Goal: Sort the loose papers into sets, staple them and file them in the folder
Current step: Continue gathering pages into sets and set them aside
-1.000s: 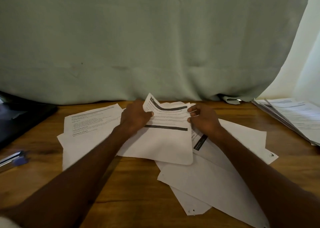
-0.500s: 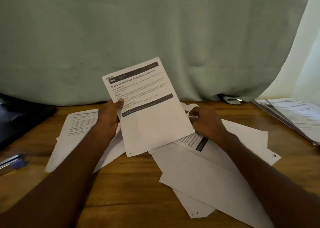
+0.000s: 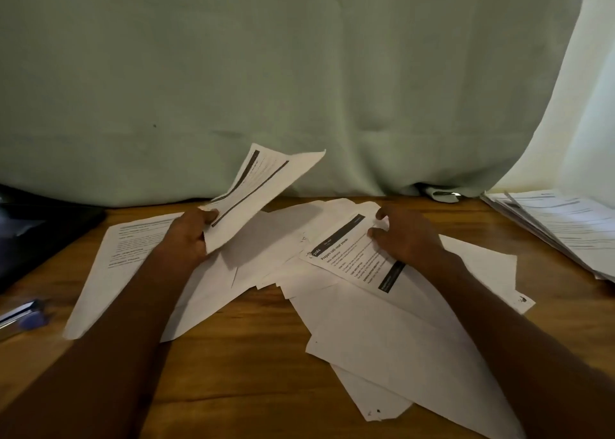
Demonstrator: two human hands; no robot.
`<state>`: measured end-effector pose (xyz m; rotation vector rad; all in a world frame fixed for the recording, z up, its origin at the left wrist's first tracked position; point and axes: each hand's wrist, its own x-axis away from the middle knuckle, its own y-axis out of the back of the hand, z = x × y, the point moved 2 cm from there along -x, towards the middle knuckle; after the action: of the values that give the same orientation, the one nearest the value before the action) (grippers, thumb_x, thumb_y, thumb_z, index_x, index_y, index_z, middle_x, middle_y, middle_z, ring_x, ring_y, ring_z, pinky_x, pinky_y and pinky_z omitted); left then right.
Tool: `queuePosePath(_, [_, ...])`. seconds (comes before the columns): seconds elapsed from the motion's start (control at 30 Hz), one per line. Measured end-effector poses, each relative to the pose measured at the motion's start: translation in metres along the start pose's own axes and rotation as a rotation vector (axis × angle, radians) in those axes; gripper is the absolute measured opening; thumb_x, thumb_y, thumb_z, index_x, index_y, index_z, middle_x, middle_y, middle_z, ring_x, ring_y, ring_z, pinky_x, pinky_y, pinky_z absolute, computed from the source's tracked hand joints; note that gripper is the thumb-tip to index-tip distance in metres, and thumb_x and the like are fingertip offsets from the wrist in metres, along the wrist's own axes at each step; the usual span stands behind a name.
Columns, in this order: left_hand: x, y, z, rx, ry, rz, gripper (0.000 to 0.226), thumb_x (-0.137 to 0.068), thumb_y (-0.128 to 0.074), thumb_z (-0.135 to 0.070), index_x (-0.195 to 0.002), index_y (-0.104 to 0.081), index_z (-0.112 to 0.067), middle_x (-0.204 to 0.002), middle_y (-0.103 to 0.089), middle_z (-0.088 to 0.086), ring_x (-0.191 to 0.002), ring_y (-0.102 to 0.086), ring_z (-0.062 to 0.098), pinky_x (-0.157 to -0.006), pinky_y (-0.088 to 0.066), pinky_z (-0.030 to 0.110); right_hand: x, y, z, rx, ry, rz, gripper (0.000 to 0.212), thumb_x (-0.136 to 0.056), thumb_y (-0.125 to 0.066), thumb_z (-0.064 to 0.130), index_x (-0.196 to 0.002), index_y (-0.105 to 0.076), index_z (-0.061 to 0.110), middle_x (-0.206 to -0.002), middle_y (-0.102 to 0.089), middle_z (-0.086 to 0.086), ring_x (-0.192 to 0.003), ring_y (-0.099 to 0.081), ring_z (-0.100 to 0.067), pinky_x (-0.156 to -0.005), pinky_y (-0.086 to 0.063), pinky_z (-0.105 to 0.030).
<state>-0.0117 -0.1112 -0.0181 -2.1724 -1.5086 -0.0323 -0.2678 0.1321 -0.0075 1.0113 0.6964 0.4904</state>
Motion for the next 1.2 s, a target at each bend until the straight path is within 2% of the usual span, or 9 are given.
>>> queuePosePath(0.1, [-0.004, 0.000, -0.004, -0.183, -0.106, -0.045, 0.020, -0.099, -0.062, -0.002, -0.118, -0.065, -0.005, -0.096, -0.070, 0.010, -0.068, -0.070, 0.022, -0.048, -0.054, 0.029, -0.005, 0.010, -0.020, 0.169, -0.088, 0.082, 0.051, -0.092, -0.066, 0.059, -0.127, -0.056, 0.023, -0.125, -0.063, -0.003, -0.118, -0.058, -0.026, -0.098, -0.046, -0.043])
queuePosePath(0.27, [-0.009, 0.003, -0.007, -0.634, -0.490, -0.157, 0.036, -0.093, -0.068, 0.004, -0.129, -0.065, 0.003, -0.131, -0.067, 0.020, -0.112, -0.066, 0.032, -0.097, -0.053, 0.039, -0.006, 0.010, -0.032, 0.205, -0.118, 0.099, 0.055, -0.092, -0.064, 0.061, -0.126, -0.057, 0.018, -0.127, -0.062, -0.007, -0.118, -0.057, -0.029, -0.103, -0.047, -0.053])
queuePosePath(0.47, [-0.002, 0.001, -0.006, -0.984, -0.580, -0.263, 0.048, -0.085, -0.076, -0.004, -0.127, -0.051, -0.001, -0.130, -0.061, 0.022, -0.119, -0.058, 0.041, -0.095, -0.050, 0.045, -0.007, 0.013, -0.028, 0.056, -0.117, -0.085, 0.010, -0.093, -0.069, 0.025, -0.095, -0.066, 0.016, -0.104, -0.068, -0.006, -0.096, -0.064, -0.025, -0.089, -0.056, -0.047])
queuePosePath(0.57, [0.012, -0.013, 0.002, -1.319, -0.734, -0.343, 0.073, -0.086, -0.079, -0.016, -0.145, -0.038, -0.002, -0.139, -0.045, 0.026, -0.128, -0.045, 0.046, -0.099, -0.044, 0.055, -0.008, 0.016, -0.028, -0.078, -0.114, -0.185, 0.015, -0.095, -0.064, 0.018, -0.081, -0.068, 0.013, -0.082, -0.068, -0.004, -0.076, -0.064, -0.020, -0.067, -0.051, -0.032])
queuePosePath(0.7, [0.036, -0.051, 0.013, -1.136, -0.936, -0.031, 0.048, -0.096, -0.072, -0.035, -0.135, -0.059, -0.012, -0.129, -0.061, 0.011, -0.121, -0.056, 0.028, -0.099, -0.046, 0.039, -0.005, 0.028, -0.020, -0.271, -0.078, -0.404, 0.016, -0.096, -0.065, 0.021, -0.081, -0.068, 0.015, -0.082, -0.071, -0.003, -0.066, -0.059, -0.012, -0.055, -0.035, -0.021])
queuePosePath(0.83, [0.048, -0.080, 0.034, -0.894, -0.706, 0.263, 0.055, -0.092, -0.055, -0.072, -0.121, -0.063, -0.026, -0.103, -0.072, -0.011, -0.097, -0.066, 0.006, -0.079, -0.048, 0.026, -0.001, 0.035, -0.008, -0.511, -0.035, -0.512, 0.017, -0.099, -0.065, 0.025, -0.106, -0.074, 0.014, -0.103, -0.075, 0.002, -0.085, -0.068, -0.011, -0.065, -0.044, -0.014])
queuePosePath(1.03, [0.031, -0.073, 0.051, -1.102, -0.693, 0.274, 0.077, -0.082, -0.051, -0.086, -0.140, -0.045, -0.036, -0.109, -0.062, -0.018, -0.104, -0.064, 0.008, -0.073, -0.042, 0.022, -0.006, 0.014, 0.010, -1.044, -0.106, -0.216, 0.005, -0.093, -0.074, 0.018, -0.092, -0.073, 0.023, -0.078, -0.076, 0.014, -0.073, -0.073, 0.000, -0.059, -0.053, -0.011])
queuePosePath(1.13, [0.019, -0.061, 0.053, -1.483, -0.788, 0.217, 0.087, -0.077, -0.039, -0.096, -0.149, -0.033, -0.047, -0.143, -0.057, -0.001, -0.128, -0.057, 0.028, -0.099, -0.048, 0.048, -0.004, 0.003, 0.014, -1.179, -0.147, 0.012, 0.008, -0.096, -0.072, 0.020, -0.104, -0.072, 0.018, -0.088, -0.079, 0.007, -0.075, -0.076, -0.008, -0.056, -0.057, -0.019])
queuePosePath(1.2, [0.014, -0.056, 0.054, -1.752, -0.720, 0.193, 0.091, -0.074, -0.029, -0.100, -0.149, -0.035, -0.050, -0.155, -0.046, 0.001, -0.140, -0.045, 0.033, -0.110, -0.032, 0.066, -0.002, -0.001, 0.012, -1.144, -0.124, 0.077, 0.009, -0.099, -0.068, 0.026, -0.101, -0.072, 0.018, -0.088, -0.080, 0.005, -0.077, -0.077, -0.011, -0.056, -0.058, -0.022])
